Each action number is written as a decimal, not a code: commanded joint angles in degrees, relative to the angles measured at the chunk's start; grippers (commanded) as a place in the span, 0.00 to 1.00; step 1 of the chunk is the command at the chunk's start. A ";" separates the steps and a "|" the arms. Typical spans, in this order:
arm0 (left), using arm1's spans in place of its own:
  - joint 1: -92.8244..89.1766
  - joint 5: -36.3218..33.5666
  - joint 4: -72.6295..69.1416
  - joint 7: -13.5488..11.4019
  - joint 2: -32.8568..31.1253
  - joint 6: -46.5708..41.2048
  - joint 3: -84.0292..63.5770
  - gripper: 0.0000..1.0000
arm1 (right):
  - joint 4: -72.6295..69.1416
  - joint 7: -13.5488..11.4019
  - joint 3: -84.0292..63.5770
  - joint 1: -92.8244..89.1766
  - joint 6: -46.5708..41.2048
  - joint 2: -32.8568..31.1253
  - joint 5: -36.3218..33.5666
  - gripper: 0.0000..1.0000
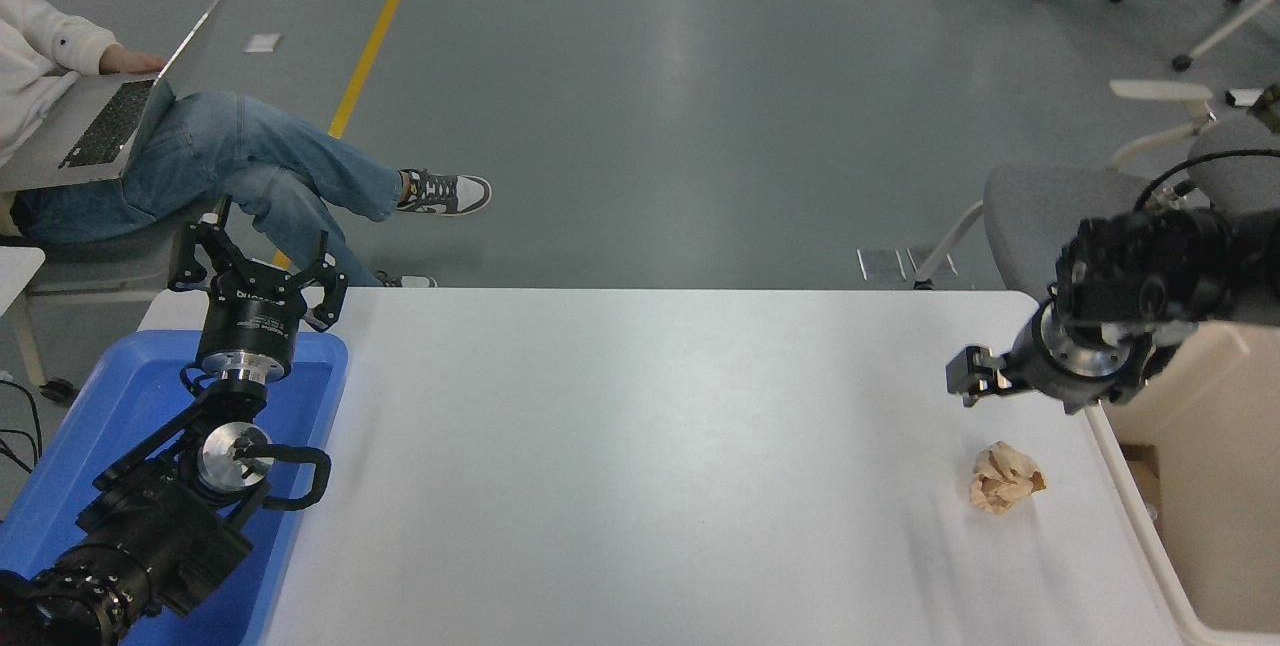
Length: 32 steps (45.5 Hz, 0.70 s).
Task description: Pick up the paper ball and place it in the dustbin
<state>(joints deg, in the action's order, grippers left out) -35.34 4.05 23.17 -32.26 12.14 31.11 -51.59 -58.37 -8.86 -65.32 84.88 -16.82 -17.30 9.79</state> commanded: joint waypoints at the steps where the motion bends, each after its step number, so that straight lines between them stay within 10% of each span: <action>1: 0.01 -0.01 0.03 0.01 0.07 0.00 0.00 0.99 | 3.88 -0.01 1.60 -8.94 7.41 -0.54 0.32 1.00; 32: -0.08 -0.01 -0.05 0.01 -0.01 0.00 0.00 0.99 | 9.51 0.07 6.78 -16.68 10.58 0.87 -1.61 1.00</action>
<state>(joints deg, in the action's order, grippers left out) -35.34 4.04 23.14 -32.26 12.14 31.11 -51.59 -49.83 -8.84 -61.52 70.25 -6.83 -16.78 8.63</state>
